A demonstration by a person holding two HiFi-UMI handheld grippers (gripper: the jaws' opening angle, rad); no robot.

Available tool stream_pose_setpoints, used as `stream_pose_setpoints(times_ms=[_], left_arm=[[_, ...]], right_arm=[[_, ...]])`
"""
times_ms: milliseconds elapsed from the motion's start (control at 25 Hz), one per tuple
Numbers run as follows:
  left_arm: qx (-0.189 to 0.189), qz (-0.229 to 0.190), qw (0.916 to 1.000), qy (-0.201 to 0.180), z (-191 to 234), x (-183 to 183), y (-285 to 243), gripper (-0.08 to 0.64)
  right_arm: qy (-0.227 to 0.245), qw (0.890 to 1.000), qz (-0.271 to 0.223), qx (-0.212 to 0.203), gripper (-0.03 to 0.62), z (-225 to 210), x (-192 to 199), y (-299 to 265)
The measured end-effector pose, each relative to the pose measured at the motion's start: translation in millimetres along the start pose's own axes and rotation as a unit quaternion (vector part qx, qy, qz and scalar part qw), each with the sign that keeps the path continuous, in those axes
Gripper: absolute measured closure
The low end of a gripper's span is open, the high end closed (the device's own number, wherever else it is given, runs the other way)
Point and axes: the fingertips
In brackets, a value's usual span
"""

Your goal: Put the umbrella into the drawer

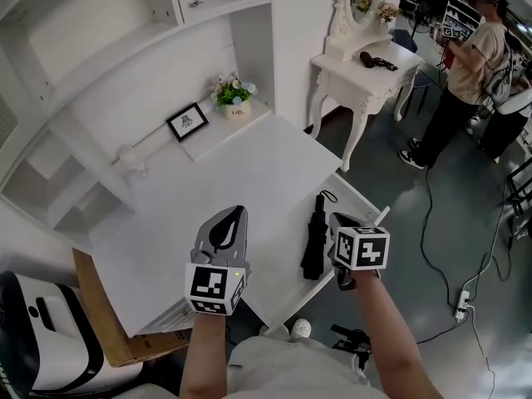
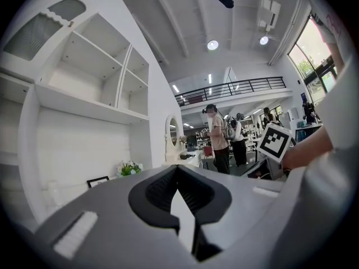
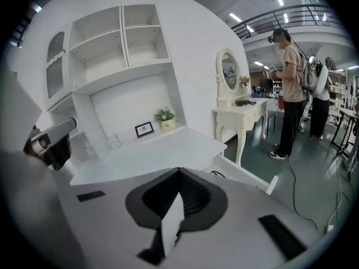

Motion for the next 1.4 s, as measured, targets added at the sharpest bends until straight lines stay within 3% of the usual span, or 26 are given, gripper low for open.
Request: stream_pose_setpoints(times_ms=[280, 600, 880, 1200, 1400], left_arm=[[-0.016, -0.006, 0.9998, -0.002, -10.1, -8.0, 15.0, 0.552], [-0.034, -0.026, 0.9990, -0.015, -24.1, -26.5, 26.7, 0.552], [-0.039, -0.045, 0.9979, -0.025, -31.6, -42.7, 28.6, 0.554], [-0.028, -0.079, 0.9956, -0.042, -30.3, -67.7, 29.0, 0.552], [-0.018, -0.091, 0.9941, -0.055, -22.6, -85.8, 33.3, 0.552]], right_arm=[[-0.010, 0.999, -0.048, -0.017, 0.586, -4.8, -17.0, 43.5], [0.026, 0.988, -0.148, -0.024, 0.586, -11.7, -38.8, 99.8], [0.054, 0.971, -0.232, -0.027, 0.586, -15.5, -55.2, 135.3], [0.096, 0.933, -0.346, 0.003, 0.586, -13.9, -91.1, 185.3], [0.080, 0.926, -0.369, 0.008, 0.586, -7.8, -116.3, 202.6]])
Point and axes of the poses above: the fingertips, and each gripper's own axes: y backward along the fingers, z to its left, x out of its underside, and after that the axes turned 14 degrees about x, right-handed
